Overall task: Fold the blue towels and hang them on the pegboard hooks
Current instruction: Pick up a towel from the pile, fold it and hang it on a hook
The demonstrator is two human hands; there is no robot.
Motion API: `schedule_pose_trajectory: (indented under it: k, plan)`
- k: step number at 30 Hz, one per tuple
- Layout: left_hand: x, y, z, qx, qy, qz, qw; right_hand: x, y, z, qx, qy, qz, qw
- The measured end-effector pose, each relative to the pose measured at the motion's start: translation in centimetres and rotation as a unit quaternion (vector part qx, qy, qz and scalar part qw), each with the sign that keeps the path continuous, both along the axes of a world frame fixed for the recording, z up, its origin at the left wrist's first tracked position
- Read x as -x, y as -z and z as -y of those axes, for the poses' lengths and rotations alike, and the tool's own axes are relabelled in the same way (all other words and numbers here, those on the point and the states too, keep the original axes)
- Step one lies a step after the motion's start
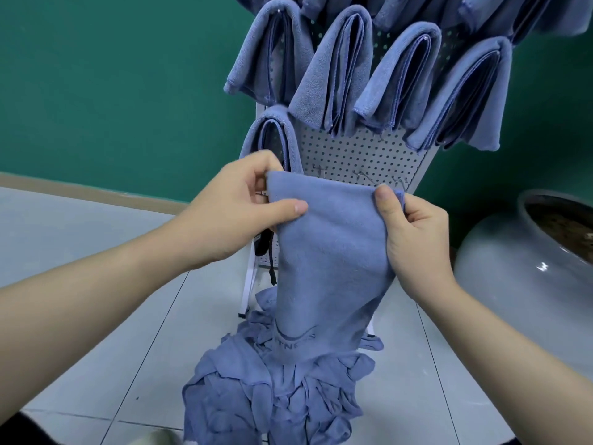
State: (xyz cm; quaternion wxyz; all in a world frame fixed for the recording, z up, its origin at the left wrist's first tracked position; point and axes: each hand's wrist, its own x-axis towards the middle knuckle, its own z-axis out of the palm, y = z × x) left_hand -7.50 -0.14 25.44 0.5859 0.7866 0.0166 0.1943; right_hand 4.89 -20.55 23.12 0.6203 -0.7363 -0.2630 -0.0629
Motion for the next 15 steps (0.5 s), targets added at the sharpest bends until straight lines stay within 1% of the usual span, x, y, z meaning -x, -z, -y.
schedule_pose_trajectory:
  k: [2, 3, 4, 5, 7, 8, 9, 10, 13, 15]
  plan:
    - [-0.4, 0.1, 0.4, 0.094, -0.046, 0.055, 0.993, 0.8, -0.4, -0.4, -0.039, -0.037, -0.069, 0.996]
    - [-0.6, 0.1, 0.5, 0.139, -0.063, 0.069, 0.986, 1.3, -0.6, -0.5, -0.059, -0.065, -0.111, 0.990]
    - [-0.7, 0.2, 0.7, 0.180, -0.061, 0.063, 0.980, 1.8, -0.8, -0.7, -0.072, -0.099, -0.154, 0.980]
    - [-0.8, 0.5, 0.9, 0.214, -0.039, 0.034, 0.975, 2.2, -0.9, -0.7, -0.077, -0.128, -0.184, 0.971]
    - [-0.9, 1.9, 1.1, 0.252, 0.019, -0.078, 0.964, 2.5, -1.1, -0.8, -0.064, -0.149, -0.198, 0.967]
    - [-0.9, 2.6, 1.1, 0.244, 0.027, -0.132, 0.960, 2.3, -1.0, -0.8, -0.049, -0.139, -0.191, 0.970]
    - [-0.9, 3.2, 1.0, 0.221, 0.013, -0.162, 0.962, 2.1, -0.9, -0.8, -0.031, -0.124, -0.179, 0.976]
    - [-1.0, 3.5, 0.9, 0.198, -0.009, -0.167, 0.966, 1.7, -0.6, -0.8, -0.016, -0.110, -0.169, 0.979]
    - [-1.3, 3.6, 0.6, 0.138, -0.067, -0.111, 0.982, 0.8, 0.3, -0.8, -0.007, -0.083, -0.167, 0.982]
    - [-1.3, 3.4, 0.9, 0.101, -0.069, -0.085, 0.989, 0.9, 0.5, -1.0, -0.026, -0.082, -0.174, 0.981]
